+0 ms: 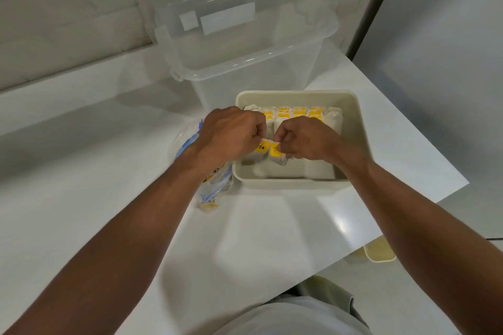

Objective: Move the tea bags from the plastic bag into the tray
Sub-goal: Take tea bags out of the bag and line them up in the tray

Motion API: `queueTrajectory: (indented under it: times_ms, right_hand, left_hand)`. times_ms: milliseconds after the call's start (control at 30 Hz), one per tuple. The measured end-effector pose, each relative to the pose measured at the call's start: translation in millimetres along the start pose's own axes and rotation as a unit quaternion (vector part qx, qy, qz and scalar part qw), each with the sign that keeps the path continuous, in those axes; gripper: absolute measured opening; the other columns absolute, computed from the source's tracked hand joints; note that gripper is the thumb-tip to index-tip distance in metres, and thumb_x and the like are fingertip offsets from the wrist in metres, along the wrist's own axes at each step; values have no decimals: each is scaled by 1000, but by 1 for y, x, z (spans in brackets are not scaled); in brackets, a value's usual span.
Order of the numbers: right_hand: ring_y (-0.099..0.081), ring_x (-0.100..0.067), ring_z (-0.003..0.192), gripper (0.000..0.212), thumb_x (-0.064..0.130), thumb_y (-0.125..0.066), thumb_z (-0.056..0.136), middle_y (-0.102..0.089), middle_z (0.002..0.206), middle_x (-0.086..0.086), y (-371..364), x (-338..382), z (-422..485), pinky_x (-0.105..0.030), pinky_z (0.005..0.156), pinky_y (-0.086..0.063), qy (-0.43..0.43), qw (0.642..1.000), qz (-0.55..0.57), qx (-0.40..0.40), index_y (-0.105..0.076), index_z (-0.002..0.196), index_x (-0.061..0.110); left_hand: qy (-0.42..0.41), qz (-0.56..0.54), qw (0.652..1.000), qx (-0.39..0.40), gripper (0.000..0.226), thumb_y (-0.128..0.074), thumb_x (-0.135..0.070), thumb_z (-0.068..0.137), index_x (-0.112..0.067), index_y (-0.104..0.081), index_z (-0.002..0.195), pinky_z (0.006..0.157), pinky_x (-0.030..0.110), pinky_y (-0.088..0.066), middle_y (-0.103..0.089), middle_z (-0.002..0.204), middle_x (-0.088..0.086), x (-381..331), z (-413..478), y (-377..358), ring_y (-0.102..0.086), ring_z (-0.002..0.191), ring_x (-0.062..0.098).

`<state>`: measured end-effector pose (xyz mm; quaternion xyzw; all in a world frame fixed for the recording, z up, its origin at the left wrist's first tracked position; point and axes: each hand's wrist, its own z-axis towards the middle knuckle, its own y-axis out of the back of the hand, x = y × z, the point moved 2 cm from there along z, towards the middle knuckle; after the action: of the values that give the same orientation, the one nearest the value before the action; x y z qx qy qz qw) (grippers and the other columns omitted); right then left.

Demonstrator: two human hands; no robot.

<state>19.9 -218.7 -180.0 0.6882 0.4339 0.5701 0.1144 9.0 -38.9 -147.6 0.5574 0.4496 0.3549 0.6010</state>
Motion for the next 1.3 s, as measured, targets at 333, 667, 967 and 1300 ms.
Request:
queueTrajectory:
  times_ms: [333,667,967,1300]
  right_hand:
    - [-66,-19,89,25,18,-65,82,-64,79,7,-3,0,24,-34,82,-51,-10,993,-120,-8,-54,68,35]
    - [-67,-23,90,10,26,-70,79,-68,84,4,-2,0,41,-34,77,-53,-11,986,-163,-22,-64,84,33]
    - [-64,-27,93,9,37,-65,83,-70,100,2,-12,0,50,-29,68,-42,-18,969,-228,-92,-66,91,34]
    - [-63,-32,87,19,30,-60,84,-68,94,-5,-13,7,48,-30,66,-41,-10,959,-253,-128,-67,101,27]
  left_hand:
    - [11,174,984,28,16,-57,-24,86,-29,-70,95,77,36,-23,-54,77,-8,-11,16,-5,-49,99,21]
    - [34,200,978,40,15,-58,-18,87,-23,-69,93,79,40,-27,-64,94,-2,-14,31,-3,-41,101,25]
    - [86,238,967,33,15,-59,-18,90,-15,-67,102,88,42,-34,-68,102,3,-9,39,-11,-45,113,29]
    - [90,235,967,29,21,-68,-27,86,-17,-68,104,87,42,-35,-67,103,4,-16,31,-4,-45,113,29]
